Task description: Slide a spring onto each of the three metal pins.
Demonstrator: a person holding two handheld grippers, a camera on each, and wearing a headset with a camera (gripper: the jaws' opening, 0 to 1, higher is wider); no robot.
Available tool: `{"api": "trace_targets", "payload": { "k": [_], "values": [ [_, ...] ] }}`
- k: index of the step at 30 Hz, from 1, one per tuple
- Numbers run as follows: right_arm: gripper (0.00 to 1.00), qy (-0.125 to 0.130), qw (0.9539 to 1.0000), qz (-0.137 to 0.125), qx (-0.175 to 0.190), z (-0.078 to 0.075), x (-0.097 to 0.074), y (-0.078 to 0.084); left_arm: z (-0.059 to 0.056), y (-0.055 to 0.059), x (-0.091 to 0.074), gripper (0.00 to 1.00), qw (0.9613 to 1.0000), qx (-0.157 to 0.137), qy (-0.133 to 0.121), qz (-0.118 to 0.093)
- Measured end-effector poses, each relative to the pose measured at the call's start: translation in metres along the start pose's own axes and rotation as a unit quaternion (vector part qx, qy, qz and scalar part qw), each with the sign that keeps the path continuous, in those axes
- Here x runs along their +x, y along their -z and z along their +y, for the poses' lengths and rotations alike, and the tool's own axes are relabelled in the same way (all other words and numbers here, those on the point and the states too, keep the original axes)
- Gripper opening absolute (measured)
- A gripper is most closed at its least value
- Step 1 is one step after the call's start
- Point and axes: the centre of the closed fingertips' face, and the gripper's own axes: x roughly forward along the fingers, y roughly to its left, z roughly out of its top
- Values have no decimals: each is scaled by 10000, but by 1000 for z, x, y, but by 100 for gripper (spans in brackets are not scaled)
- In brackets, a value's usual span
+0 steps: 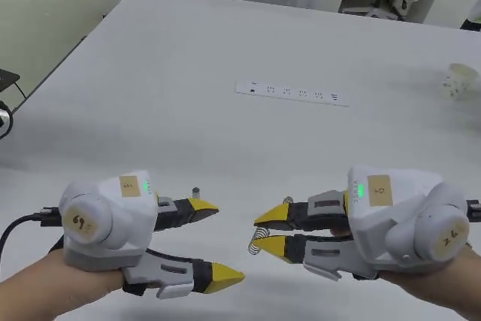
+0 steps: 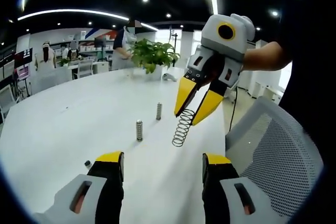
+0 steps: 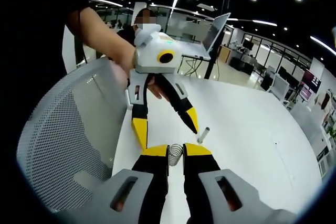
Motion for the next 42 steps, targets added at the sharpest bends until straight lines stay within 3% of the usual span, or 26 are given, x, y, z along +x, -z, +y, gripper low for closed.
{"api": "trace_targets", "payload": {
  "k": [16,20,26,34,42],
  "values": [
    [7,86,9999,69,8,-5,0,5,23,6,-23,84,9983,-266,-493,-166],
    [7,87,9999,113,13,-7,1,7,27,6,-29,98,9970,-432,-584,-263],
    [7,44,9998,213,-46,-8,2,12,31,13,-35,98,9966,-445,-668,-173],
    [7,-47,9994,346,-44,-11,8,19,41,17,-47,98,9944,-545,-877,-232],
    [7,-57,9993,367,-59,-17,15,17,42,18,-51,98,9936,-586,-932,-242]
  ]
}}
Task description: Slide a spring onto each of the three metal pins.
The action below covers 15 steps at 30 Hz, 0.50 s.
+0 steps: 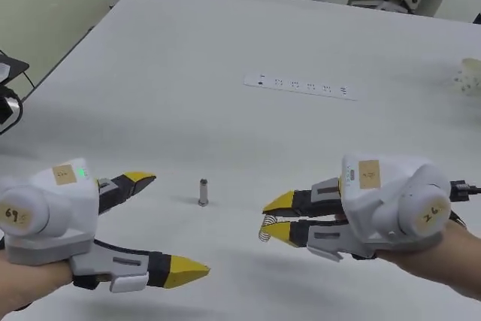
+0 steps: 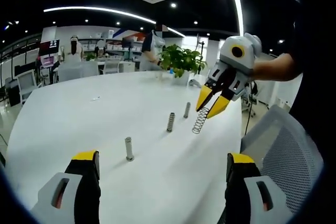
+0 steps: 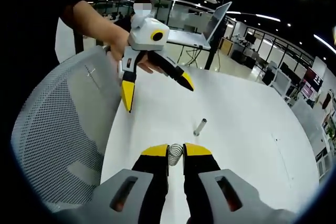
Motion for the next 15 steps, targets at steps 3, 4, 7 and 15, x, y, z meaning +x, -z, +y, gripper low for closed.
{"api": "trace_targets", "payload": {
  "k": [3,4,7,15],
  "values": [
    [7,3,10000,-2,-10,-3,3,-2,0,-1,0,98,10000,11,-5,-15],
    [7,2,10000,-5,-13,-5,4,-3,1,-1,0,98,10000,1,-5,-19],
    [7,17,10000,-28,-45,-9,7,-8,2,-2,0,98,10000,7,-13,-30],
    [7,46,9998,-48,-186,-30,22,-22,7,2,-3,98,10000,-50,-47,-32]
  ]
}}
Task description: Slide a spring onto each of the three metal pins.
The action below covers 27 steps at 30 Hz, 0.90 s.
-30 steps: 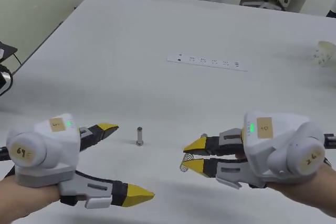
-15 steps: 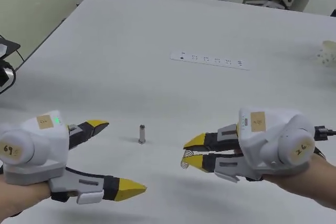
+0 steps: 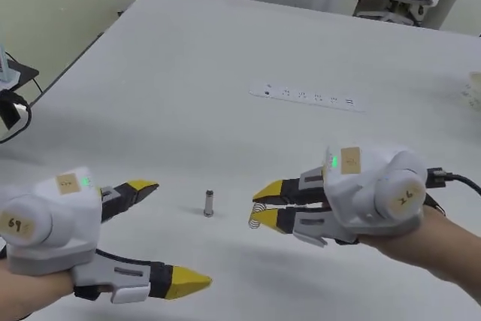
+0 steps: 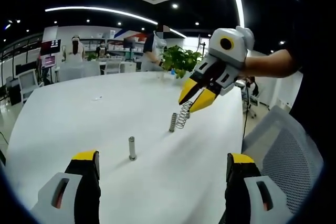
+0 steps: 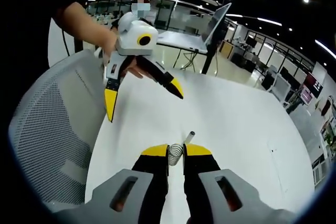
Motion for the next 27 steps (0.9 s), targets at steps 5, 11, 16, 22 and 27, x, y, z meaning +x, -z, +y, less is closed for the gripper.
{"api": "trace_targets", "payload": {
  "k": [5,11,16,22,27],
  "values": [
    [7,-32,10000,-28,-36,-7,10,-7,3,3,-2,98,10000,-39,-22,18],
    [7,-51,10000,-49,-52,-15,23,-13,6,4,-3,98,10000,-69,-57,-3],
    [7,-21,10000,-67,7,-25,31,-15,7,9,-2,98,9999,-95,-67,15],
    [7,36,9997,-130,191,-34,41,-17,10,20,-3,98,9998,-126,-85,131],
    [7,53,9993,-161,325,-38,50,-20,14,22,-3,98,9997,-135,-95,165]
  ]
}}
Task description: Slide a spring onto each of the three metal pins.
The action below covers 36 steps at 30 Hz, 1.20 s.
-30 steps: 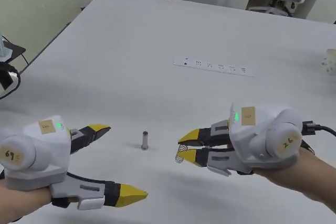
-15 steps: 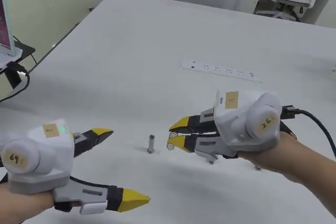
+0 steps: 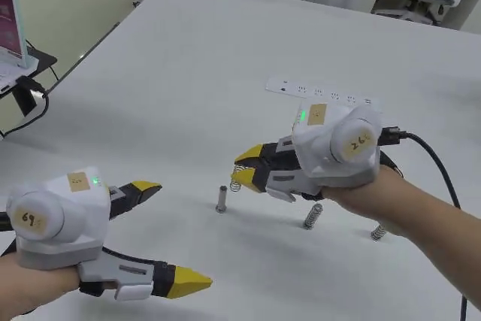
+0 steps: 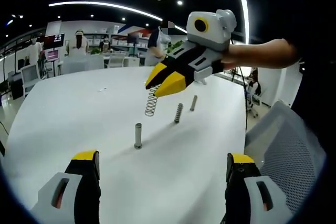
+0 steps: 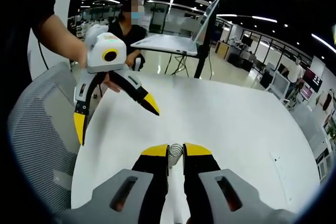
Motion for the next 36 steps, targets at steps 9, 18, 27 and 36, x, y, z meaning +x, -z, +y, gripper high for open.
{"api": "trace_targets", "payload": {
  "k": [9,18,27,36],
  "values": [
    [7,15,9999,18,132,-5,15,0,0,-3,-1,98,10000,-26,-13,-62],
    [7,-61,9998,166,125,-3,24,9,1,0,-5,98,9998,-115,-96,-94],
    [7,-126,9994,278,188,-3,29,21,1,2,-6,98,9998,-166,-118,-79],
    [7,-206,9974,687,116,3,44,41,1,2,-5,98,9997,-169,-143,-78]
  ]
}}
